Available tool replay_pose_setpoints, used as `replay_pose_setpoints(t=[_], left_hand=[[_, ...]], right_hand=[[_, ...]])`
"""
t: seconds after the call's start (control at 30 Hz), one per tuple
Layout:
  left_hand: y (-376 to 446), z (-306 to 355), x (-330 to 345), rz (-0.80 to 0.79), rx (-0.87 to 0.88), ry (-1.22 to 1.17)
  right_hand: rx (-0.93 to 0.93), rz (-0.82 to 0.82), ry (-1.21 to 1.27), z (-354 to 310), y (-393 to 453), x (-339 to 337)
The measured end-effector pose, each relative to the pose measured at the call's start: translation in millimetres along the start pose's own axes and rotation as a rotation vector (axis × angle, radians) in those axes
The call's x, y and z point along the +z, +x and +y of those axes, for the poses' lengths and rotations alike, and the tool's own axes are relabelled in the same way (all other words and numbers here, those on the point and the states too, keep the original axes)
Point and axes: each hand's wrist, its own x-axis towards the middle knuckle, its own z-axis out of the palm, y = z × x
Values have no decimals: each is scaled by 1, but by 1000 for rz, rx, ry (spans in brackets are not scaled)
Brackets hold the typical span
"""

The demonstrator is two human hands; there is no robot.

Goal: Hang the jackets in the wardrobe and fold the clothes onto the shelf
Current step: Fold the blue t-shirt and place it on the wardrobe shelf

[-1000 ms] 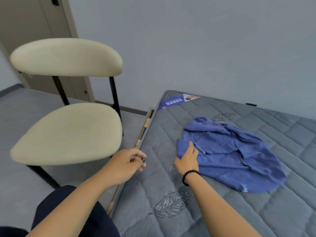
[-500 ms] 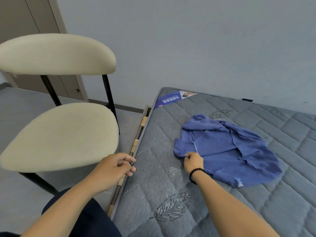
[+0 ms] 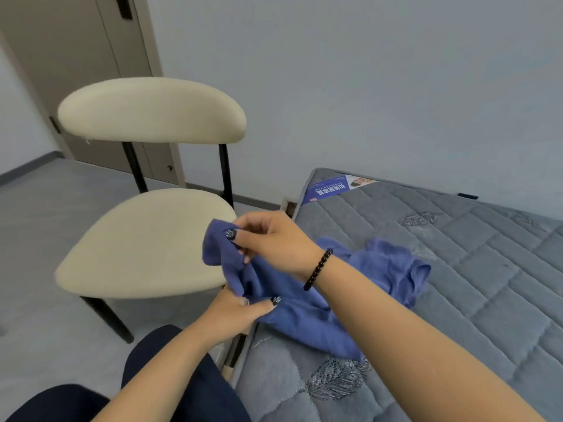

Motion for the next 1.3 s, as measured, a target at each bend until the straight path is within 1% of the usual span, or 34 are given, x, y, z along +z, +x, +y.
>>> replay_pose_setpoints(t=[0.07,0.1,0.13,0.17,0.2,0.23,0.27,0.3,0.37,0.47,0.53,0.6,0.67,0.77,0.87,0.93,1.03,1.17,1.3], left_hand=[[-7,11,-1,68,-116,49],[-11,12,-5,128,-145,-5],[-14,12,-12,191,-167,-129],[-19,17,-18,264,-227,-264],[-22,21,-25,334,-309,-338],[-25,20,-33,390,-355,-312],[-28,19,-41,437,-357,-329],[-32,22,-48,404,-308,-321],[-44,20,-66,467,-184,-451],[-59,21,-88,547,-87,-578],[-71,25,-103,594,-24,-696],[-84,27,-119,645,29,-795],[-96,30,-133,659,76,-849],[-109,30,-155,663,98,-848],[-121,25,-176,728,40,-888],[-128,22,-188,785,13,-950],[-137,20,-195,819,21,-1023],[-149,27,-199,902,143,-1105],[-159,37,-206,962,264,-1087]], right_hand=[[-24,-29,23,-14,5,14],[-43,-23,9,-17,6,20],[-70,6,-41,-17,7,24],[-103,53,-121,-16,7,28],[-137,113,-204,-12,6,31],[-168,172,-258,-7,3,34],[-190,223,-269,-1,-1,36],[-196,255,-260,7,-6,39],[-164,249,-275,24,-17,45],[-44,144,-293,44,-31,48],[-40,88,-411,52,-36,49],[-85,110,-502,55,-37,53],[-100,168,-478,50,-35,56],[-157,217,-349,27,-27,53],[-186,258,-229,-5,-17,48],[-200,279,-218,-24,-11,47],[-215,288,-254,-49,1,46],[-260,327,-258,-84,18,44],[-329,312,-349,-124,28,42]])
